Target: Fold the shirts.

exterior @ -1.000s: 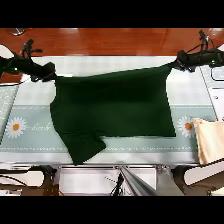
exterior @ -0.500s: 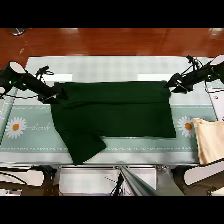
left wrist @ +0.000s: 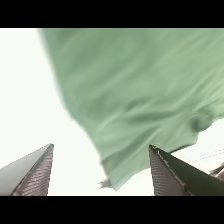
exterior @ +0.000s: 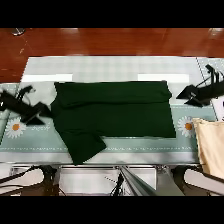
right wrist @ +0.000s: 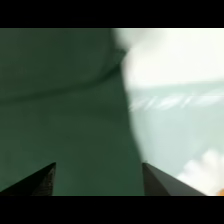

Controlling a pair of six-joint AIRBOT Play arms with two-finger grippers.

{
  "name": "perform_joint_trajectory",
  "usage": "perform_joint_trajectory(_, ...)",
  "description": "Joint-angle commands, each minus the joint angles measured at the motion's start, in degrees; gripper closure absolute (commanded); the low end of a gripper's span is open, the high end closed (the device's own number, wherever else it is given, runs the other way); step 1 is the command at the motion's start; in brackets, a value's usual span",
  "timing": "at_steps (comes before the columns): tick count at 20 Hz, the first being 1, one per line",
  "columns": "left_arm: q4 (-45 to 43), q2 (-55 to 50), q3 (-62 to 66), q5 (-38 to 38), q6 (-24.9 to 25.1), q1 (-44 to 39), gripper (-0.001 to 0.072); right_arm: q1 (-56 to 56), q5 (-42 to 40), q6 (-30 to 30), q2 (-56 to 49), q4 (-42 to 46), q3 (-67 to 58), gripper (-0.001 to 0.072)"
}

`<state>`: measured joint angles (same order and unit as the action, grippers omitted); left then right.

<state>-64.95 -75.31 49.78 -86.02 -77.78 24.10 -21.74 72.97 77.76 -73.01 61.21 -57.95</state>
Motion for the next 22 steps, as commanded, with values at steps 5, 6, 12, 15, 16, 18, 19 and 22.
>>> perform_joint_trajectory(5, 11.61, 17.42, -27.34, 14.75, 2.93, 8.46, 0.0002, 4.74, -9.66, -4.81, 18.21, -14.53, 23.04, 0.0093)
perform_joint_trajectory(6, 14.01, 17.4, -29.16, 15.56, 4.26, 7.76, 0.0003, 5.79, -9.88, -4.79, 18.18, -15.15, 23.04, 0.0094)
perform_joint_trajectory(12, 22.12, 17.29, -32.48, 22.53, 6.82, -3.43, 0.0005, 7.41, -11.17, -4.42, 18.18, -16.0, 22.16, 0.0094)
perform_joint_trajectory(15, 22.05, 17.29, -32.46, 22.4, 7.69, -7.78, 0.0006, -5.84, -8.24, -4.13, 18.18, -11.21, 18.73, 0.0094)
perform_joint_trajectory(16, 22.01, 17.29, -32.46, 21.59, 7.87, -7.65, 0.003, -10.54, -6.05, -3.76, 18.18, -7.61, 18.51, 0.0093)
perform_joint_trajectory(18, 21.92, 17.29, -32.17, 20.26, 9.49, -6.97, 0.0674, -17.29, -1.29, 0.17, 18.25, 3.28, 19.93, 0.0094)
perform_joint_trajectory(19, 22.62, 17.29, -32.17, 20.24, 9.44, -6.51, 0.0684, -18.05, -1.31, 3.93, 18.36, 7.72, 21.92, 0.0094)
perform_joint_trajectory(22, 23.45, 17.31, -32.17, 20.17, 9.75, -6.14, 0.0684, -16.55, -1.01, 5.73, 18.36, 4.2, 29.51, 0.0094)
